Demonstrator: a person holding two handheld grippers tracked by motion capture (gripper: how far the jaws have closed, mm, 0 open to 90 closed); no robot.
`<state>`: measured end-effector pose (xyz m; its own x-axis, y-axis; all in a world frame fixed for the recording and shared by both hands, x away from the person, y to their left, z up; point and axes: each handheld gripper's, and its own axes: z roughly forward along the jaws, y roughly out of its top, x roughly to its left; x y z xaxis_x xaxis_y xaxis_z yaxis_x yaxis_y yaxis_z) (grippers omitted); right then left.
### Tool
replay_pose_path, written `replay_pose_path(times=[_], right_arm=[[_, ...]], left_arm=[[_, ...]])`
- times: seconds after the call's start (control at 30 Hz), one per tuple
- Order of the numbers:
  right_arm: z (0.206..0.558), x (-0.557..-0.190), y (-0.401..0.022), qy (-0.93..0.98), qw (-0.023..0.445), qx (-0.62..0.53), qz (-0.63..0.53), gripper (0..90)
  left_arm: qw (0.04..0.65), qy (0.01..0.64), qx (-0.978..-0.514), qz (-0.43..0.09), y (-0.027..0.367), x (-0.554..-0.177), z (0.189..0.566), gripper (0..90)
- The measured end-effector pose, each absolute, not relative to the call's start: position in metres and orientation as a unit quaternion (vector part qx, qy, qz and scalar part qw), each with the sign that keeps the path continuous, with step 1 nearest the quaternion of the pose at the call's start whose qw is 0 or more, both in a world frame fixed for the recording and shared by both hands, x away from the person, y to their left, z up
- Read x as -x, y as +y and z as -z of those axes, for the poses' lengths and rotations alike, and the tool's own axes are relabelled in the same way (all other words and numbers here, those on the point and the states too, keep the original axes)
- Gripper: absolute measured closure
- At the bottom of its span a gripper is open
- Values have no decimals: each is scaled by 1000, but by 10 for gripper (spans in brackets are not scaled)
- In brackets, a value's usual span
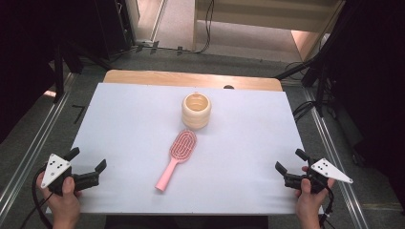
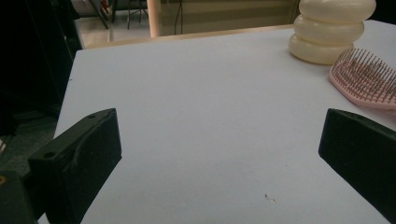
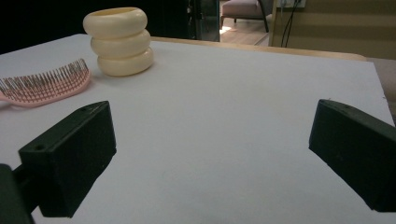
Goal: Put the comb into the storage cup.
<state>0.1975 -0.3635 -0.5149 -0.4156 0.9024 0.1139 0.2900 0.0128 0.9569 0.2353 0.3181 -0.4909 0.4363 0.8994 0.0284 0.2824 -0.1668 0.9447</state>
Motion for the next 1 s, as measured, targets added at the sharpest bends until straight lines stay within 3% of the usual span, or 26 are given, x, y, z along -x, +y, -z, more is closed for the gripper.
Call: replay_pose_path(times=[0.43, 1.0], right_arm=[[515, -198, -361, 657, 287, -455, -529, 0], [515, -197, -360, 660, 285, -450, -529, 0]], left_arm=[[500, 419, -699, -294, 298, -235, 478, 0], [482, 384, -749, -242, 246, -240, 453, 0]])
